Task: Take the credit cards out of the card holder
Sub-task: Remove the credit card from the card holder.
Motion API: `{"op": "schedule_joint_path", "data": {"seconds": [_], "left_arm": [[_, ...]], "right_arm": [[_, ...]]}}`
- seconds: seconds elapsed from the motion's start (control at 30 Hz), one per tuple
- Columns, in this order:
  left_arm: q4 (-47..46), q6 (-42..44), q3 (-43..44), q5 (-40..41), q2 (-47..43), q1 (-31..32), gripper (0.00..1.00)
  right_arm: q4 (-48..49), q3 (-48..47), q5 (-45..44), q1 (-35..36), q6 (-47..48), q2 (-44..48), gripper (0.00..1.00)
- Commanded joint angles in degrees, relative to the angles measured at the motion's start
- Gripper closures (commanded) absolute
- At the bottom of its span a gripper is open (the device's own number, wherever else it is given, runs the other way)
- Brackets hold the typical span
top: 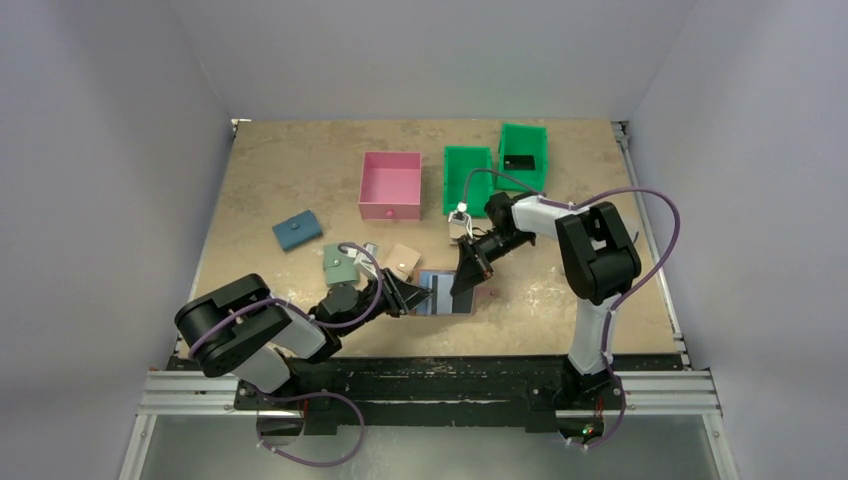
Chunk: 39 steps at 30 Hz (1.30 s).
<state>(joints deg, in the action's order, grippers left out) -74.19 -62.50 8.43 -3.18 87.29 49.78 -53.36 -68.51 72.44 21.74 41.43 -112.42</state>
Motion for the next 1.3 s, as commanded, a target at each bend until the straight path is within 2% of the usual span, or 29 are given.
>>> {"op": "schedule_joint_path", "data": {"seconds": [0.0, 0.23, 0.4, 0.53, 0.6, 0.7, 0.73, 1.27], "left_arm": [[-3.49, -0.85, -1.1, -1.07, -1.59, -0.69, 0.79], [-4.09, -0.78, -1.3, -1.96, -0.88, -1.06, 0.86], [-5.29, -0.79, -0.54, -3.68, 0.68, -1.12, 0.79], [-5.65, -0.85, 0.07, -4.2, 1.97, -1.04, 0.78], [-5.86, -0.99, 0.18, -4.2, 2.41, -1.11, 0.83], [-6.26, -1.14, 0.11, -4.2, 2.75, -1.24, 0.99], [-6.35, -1.21, 0.1, -4.2, 2.8, -1.26, 1.0], [-4.85, -0.19, -4.43, -1.26, 0.69, -2.22, 1.0]], "right_arm": [[-1.3, -1.8, -1.14, -0.04, 2.03, -0.56, 1.0], [-1.56, -1.85, -1.6, -0.1, 2.24, -1.0, 1.0], [-1.82, -1.89, -1.37, -0.09, 2.47, -1.13, 1.0], [-2.66, -2.13, -1.0, -0.03, 3.34, -1.22, 1.0], [-2.78, -2.15, -1.03, -0.09, 3.53, -1.31, 1.0], [-2.84, -2.23, -1.23, -0.08, 3.55, -1.47, 1.0], [-2.88, -2.32, -1.32, -0.1, 3.55, -1.56, 1.0], [-0.21, -1.97, -4.12, -0.09, 0.34, -3.22, 1.0]]}}
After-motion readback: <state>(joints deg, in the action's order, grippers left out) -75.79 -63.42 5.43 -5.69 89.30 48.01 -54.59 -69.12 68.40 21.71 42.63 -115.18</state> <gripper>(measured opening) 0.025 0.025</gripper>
